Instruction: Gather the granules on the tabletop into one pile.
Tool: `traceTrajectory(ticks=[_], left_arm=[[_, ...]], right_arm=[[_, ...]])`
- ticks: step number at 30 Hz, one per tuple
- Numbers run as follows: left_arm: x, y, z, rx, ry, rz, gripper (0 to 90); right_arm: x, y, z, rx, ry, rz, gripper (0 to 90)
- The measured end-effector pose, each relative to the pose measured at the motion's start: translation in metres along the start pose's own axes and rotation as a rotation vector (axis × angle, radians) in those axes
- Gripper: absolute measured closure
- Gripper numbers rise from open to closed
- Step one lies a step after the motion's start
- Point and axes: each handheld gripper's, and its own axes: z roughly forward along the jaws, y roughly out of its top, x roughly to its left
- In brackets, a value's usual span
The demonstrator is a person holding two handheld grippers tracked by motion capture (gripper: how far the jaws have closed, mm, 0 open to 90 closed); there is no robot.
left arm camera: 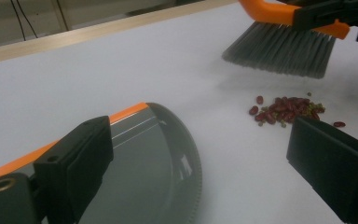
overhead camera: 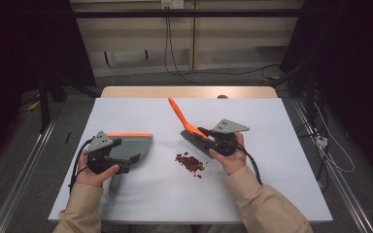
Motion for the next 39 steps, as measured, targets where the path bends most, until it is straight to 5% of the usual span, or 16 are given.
traceTrajectory(ticks=[4,10,17,24,30,39], left_arm=[[0.002,-0.002,0.000,0.009,0.006,-0.010,6.9],[0.008,-0.004,-0.003,0.003,0.020,-0.025,6.9],[0.010,-0.006,-0.006,0.004,0.027,-0.036,6.9],[0.010,-0.006,-0.005,0.002,0.028,-0.025,6.9],[0.008,-0.005,-0.005,0.006,0.027,-0.022,6.9],[0.008,-0.005,-0.005,0.005,0.026,-0.024,6.9]], right_arm=[[-0.009,-0.002,0.016,0.012,0.103,-0.089,71.8],[-0.013,-0.005,0.032,0.056,0.198,-0.166,71.7],[-0.003,-0.005,0.027,0.082,0.296,-0.223,71.7],[0.005,-0.005,0.016,0.111,0.324,-0.246,71.7],[0.007,-0.007,0.012,0.098,0.340,-0.209,71.8],[0.002,-0.001,0.006,0.046,0.296,-0.162,71.7]])
